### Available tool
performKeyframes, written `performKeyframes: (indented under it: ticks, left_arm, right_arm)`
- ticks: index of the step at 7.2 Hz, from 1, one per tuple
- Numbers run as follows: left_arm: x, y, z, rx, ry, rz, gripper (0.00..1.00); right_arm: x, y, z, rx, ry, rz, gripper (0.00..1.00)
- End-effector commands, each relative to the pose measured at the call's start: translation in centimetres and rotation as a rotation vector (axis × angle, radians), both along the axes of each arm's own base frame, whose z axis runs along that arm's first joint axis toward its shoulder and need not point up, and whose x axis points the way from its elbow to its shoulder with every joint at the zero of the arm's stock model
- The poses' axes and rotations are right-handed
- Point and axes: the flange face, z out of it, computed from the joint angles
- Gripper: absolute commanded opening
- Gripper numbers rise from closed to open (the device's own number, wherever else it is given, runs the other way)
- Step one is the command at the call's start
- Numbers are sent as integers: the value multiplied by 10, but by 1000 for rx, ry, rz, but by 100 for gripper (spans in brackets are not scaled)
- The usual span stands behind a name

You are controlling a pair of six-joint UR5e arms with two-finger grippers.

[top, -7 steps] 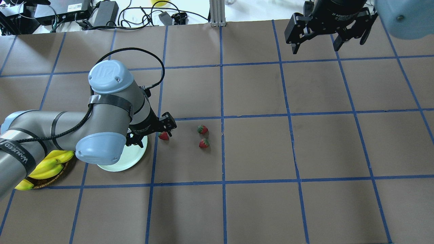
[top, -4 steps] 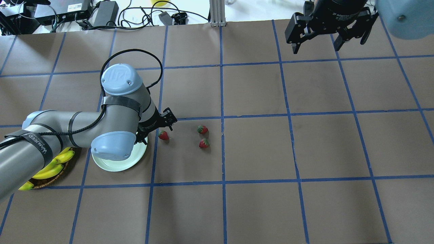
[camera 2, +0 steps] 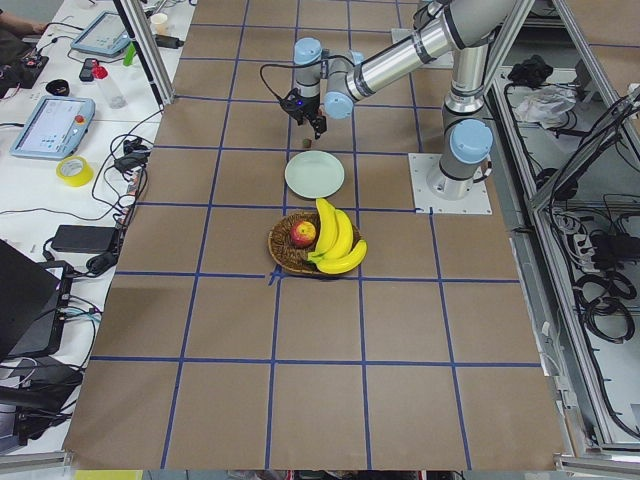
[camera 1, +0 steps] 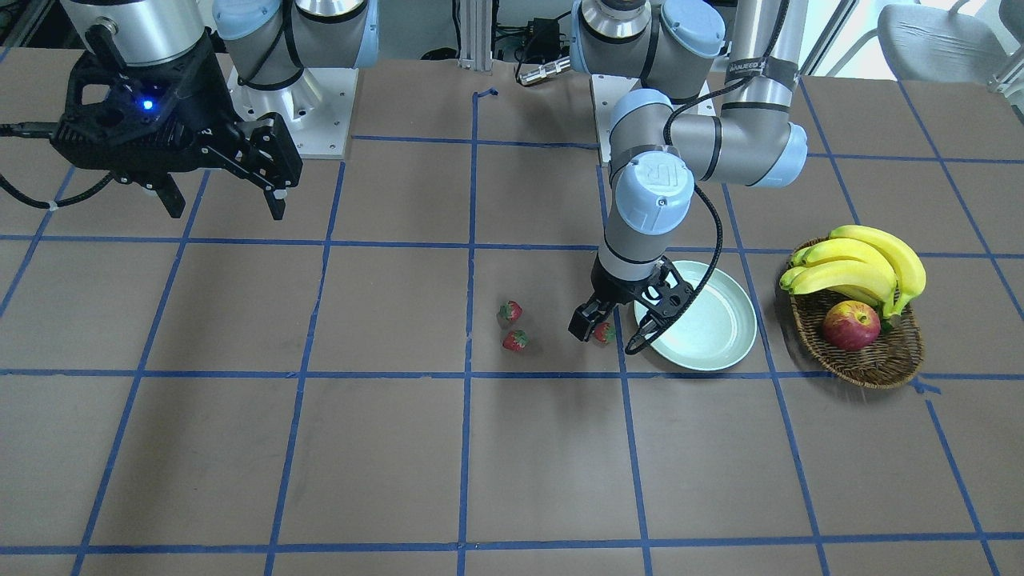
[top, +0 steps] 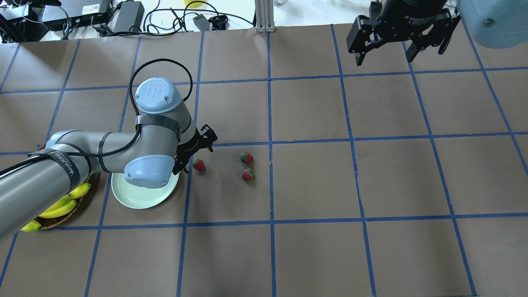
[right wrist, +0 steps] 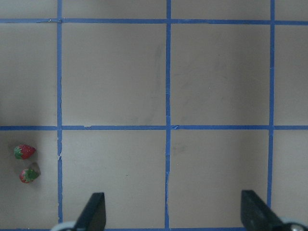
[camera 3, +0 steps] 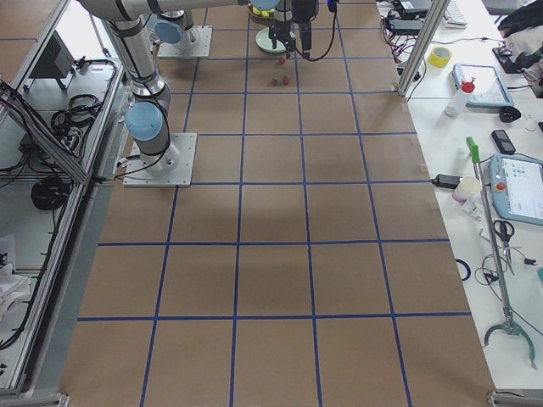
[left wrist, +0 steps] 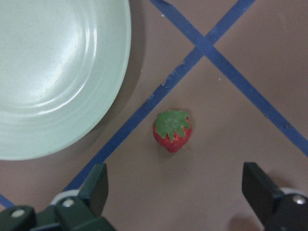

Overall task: Collect all strawberries into plate
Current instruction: 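Lower the left gripper and grasp the strawberry nearest the plate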

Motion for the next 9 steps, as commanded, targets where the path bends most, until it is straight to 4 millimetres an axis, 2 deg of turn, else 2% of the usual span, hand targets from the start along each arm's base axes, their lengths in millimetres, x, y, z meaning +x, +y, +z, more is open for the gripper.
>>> performKeyframes:
  ticks: [1, 3, 4, 5, 6, 7, 8, 9]
  left_arm:
    - [0, -4, -13, 22, -3, 8, 90]
    - [0, -5, -23, 41, -5, 6, 90]
    - [-1, -6, -29, 50, -4, 8, 85]
    - [-1, -9, -29, 49, -4, 8, 75]
    - [-2, -14, -29, 47, -1, 8, 51]
    - [-2, -15, -32, 50, -1, 8, 21]
    - [-1, -15, -32, 52, -1, 5, 0]
    - [-1, -14, -31, 55, -3, 2, 0]
  right_arm:
    - [0, -1, -1, 0, -3, 1, 100]
    - [0, -1, -1, 0, -2, 4, 100]
    - [0, -1, -1, 0, -2, 6, 100]
    - [0, -1, -1, 0, -3, 6, 100]
    - [0, -1, -1, 0, -3, 6, 100]
    - [0, -1, -1, 0, -3, 6, 100]
    - [0, -1, -1, 0, -3, 7, 100]
    - [0, -1, -1, 0, -3, 7, 100]
